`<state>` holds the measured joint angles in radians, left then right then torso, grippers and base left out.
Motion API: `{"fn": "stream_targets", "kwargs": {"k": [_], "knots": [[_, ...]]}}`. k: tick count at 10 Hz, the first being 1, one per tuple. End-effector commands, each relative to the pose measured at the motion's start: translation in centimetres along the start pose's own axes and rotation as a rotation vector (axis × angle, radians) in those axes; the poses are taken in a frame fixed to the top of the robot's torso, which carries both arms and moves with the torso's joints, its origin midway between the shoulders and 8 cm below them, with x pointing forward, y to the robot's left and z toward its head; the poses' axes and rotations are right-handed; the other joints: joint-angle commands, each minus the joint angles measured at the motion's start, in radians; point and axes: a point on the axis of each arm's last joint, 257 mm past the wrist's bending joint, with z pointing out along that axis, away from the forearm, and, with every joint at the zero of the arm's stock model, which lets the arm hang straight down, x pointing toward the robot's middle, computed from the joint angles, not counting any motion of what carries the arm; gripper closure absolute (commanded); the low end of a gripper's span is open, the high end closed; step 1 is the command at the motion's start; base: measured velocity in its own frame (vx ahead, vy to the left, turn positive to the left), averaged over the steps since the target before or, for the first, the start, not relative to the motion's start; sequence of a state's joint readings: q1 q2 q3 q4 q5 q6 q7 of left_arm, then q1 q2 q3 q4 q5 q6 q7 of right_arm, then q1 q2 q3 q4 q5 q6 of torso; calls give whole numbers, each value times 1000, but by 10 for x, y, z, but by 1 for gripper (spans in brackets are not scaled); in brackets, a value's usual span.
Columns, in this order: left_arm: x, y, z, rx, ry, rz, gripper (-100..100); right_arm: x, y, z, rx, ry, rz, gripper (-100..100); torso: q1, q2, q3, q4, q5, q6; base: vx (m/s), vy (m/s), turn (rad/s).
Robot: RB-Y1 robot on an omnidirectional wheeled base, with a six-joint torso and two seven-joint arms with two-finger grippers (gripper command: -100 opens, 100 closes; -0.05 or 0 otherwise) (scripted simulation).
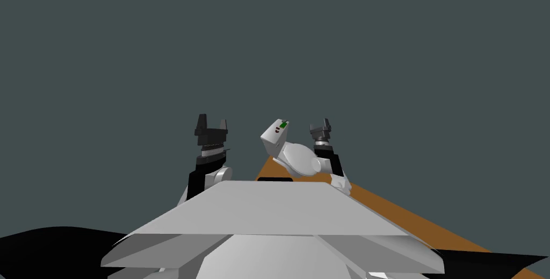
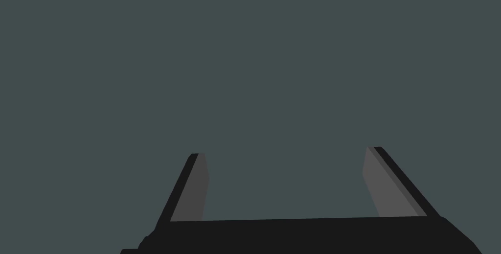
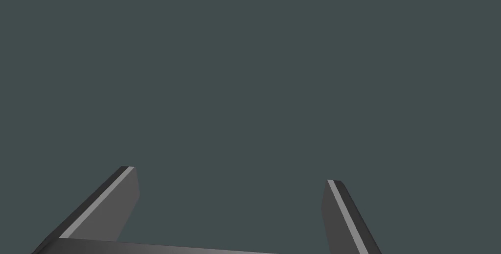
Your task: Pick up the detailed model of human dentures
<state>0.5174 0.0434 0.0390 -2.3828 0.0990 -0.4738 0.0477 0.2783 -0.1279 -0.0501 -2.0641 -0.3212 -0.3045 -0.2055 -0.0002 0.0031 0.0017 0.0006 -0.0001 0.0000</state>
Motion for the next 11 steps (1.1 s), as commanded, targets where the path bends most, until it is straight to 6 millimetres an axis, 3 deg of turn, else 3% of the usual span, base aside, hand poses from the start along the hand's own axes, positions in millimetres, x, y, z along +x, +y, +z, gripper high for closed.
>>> {"fn": "stream_targets", "kwargs": {"k": [1, 3, 4, 5, 6, 8, 11], "knots": [[0, 0, 0, 0, 0, 0, 0, -4, -9, 9, 18, -8, 52, -100, 0, 0, 0, 0, 0, 0, -45, 3, 0], [0, 0, 0, 0, 0, 0, 0, -13, -37, 22, 79, -38, 169, -100, 0, 0, 0, 0, 0, 0, -52, -3, 6], [0, 0, 0, 0, 0, 0, 0, -9, -37, 29, 78, -32, 185, -100, 0, 0, 0, 0, 0, 0, -40, -3, 5], [0, 0, 0, 0, 0, 0, 0, -13, -53, 36, 116, -49, 252, -100, 0, -1, 0, 0, 0, 0, -39, -2, 4], [0, 0, 0, 0, 0, 0, 0, -11, -51, 39, 110, -44, 255, -100, 0, -1, -1, 0, 0, 0, -29, 2, 6], [0, 0, 0, 0, 0, 0, 0, -12, -78, 56, 174, -68, 386, -100, 0, -1, -1, 0, 0, 0, -45, 1, 7], [0, 0, 0, 0, 0, 0, 0, -9, -97, 70, 217, -81, 475, -100, 0, -1, 0, 0, 0, 0, -35, 1, 7]]}}
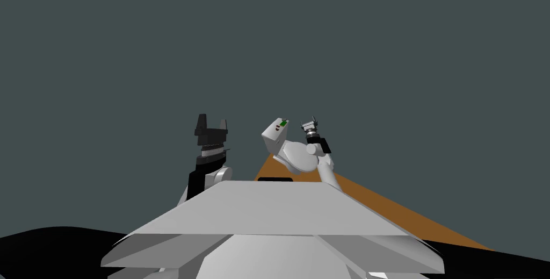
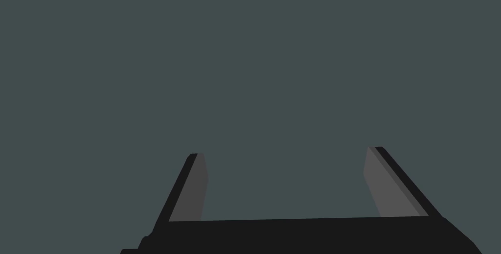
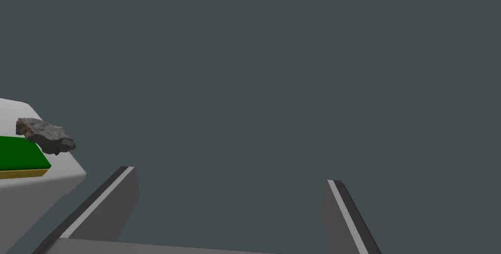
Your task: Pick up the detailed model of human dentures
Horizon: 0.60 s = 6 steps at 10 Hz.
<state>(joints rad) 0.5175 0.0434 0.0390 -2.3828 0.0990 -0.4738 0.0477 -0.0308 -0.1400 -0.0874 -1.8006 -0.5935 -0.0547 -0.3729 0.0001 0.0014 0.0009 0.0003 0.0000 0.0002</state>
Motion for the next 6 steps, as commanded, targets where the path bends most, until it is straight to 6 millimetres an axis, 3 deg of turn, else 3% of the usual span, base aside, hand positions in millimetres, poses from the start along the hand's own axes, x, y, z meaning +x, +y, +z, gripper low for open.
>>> {"fn": "stream_targets", "kwargs": {"k": [1, 6], "knots": [[0, 0, 0, 0, 0, 0, 0, -4, -12, 13, 39, -11, 83, -100, 0, 0, 0, 0, 0, 0, -31, 6, 13], [0, 0, 0, 0, 0, 0, 0, -13, -50, 43, 149, -62, 293, -100, 0, -1, 0, 0, 0, 0, -23, 2, 17]]}}
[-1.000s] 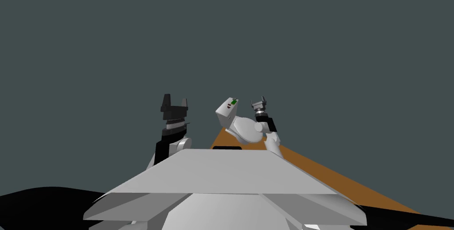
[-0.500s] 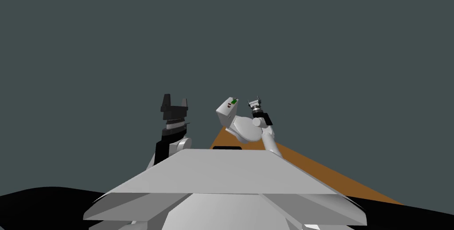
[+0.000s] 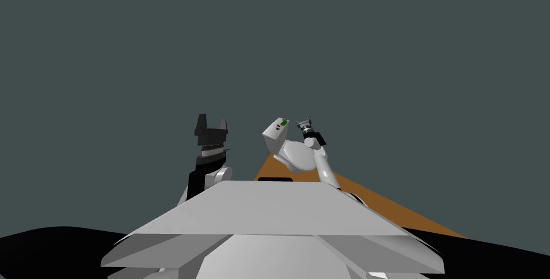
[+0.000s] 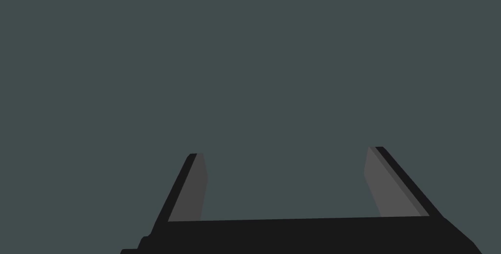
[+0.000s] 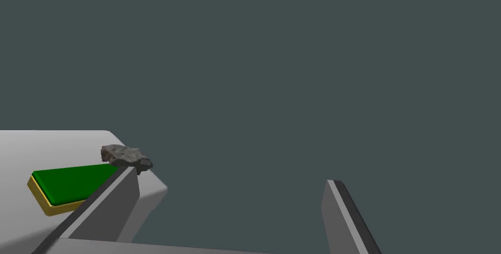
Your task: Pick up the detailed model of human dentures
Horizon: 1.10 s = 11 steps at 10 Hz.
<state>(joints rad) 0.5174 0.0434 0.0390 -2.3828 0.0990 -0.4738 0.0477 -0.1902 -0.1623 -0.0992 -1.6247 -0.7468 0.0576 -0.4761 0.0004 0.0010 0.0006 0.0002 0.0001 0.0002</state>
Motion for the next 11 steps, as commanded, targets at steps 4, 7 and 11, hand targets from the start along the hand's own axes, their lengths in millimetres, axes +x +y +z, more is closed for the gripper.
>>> {"fn": "stream_targets", "kwargs": {"k": [4, 7, 11], "knots": [[0, 0, 0, 0, 0, 0, 0, -7, -36, 30, 118, -51, 203, -100, 0, -1, 0, 0, 0, 0, -13, 5, 17], [0, 0, 0, 0, 0, 0, 0, -23, -55, 38, 166, -103, 277, -100, 0, -1, -1, 0, 0, 0, -5, 3, 21], [0, 0, 0, 0, 0, 0, 0, -19, -77, 54, 239, -136, 413, -100, 0, -1, -1, 0, 0, 0, 0, 2, 21]]}}
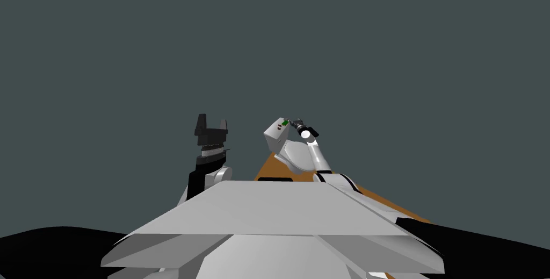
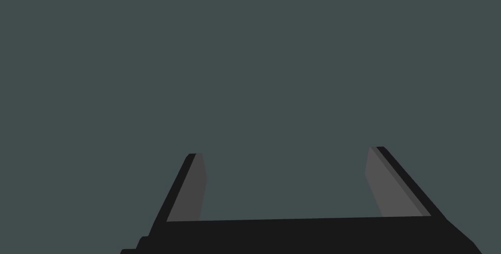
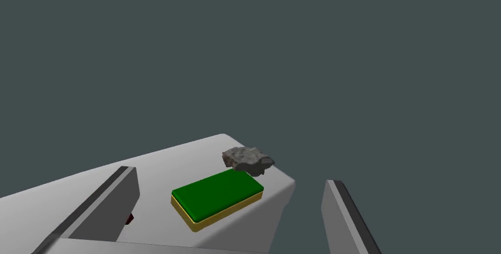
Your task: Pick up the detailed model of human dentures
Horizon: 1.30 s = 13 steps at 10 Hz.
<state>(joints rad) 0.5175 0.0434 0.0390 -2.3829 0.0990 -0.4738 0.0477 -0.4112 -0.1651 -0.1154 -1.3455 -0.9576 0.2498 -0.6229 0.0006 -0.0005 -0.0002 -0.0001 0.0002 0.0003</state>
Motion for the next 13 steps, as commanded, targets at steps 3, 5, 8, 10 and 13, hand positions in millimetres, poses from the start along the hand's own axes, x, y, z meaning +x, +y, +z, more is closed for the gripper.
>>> {"fn": "stream_targets", "kwargs": {"k": [3, 5, 8, 10, 13], "knots": [[0, 0, 0, 0, 0, 0, 0, -18, -13, 14, 56, -60, 109, -100, -1, 0, 0, 0, 0, 0, 2, 3, 18], [0, 0, 0, 0, 0, 0, 0, -19, -23, 21, 89, -81, 173, -100, 0, 0, 0, 0, 0, 0, 8, 4, 28], [0, 0, 0, 0, 0, 0, 0, -33, -33, 27, 118, -127, 242, -100, 0, 0, 0, 0, 0, 0, 6, 3, 21], [0, 0, 0, 0, 0, 0, 0, -41, -42, 31, 145, -161, 304, -100, 0, 0, 0, 0, 0, 0, 15, 6, 37], [0, 0, 0, 0, 0, 0, 0, -59, -51, 33, 166, -218, 375, -100, 0, -1, -1, 0, 0, 0, 17, 6, 25]]}}
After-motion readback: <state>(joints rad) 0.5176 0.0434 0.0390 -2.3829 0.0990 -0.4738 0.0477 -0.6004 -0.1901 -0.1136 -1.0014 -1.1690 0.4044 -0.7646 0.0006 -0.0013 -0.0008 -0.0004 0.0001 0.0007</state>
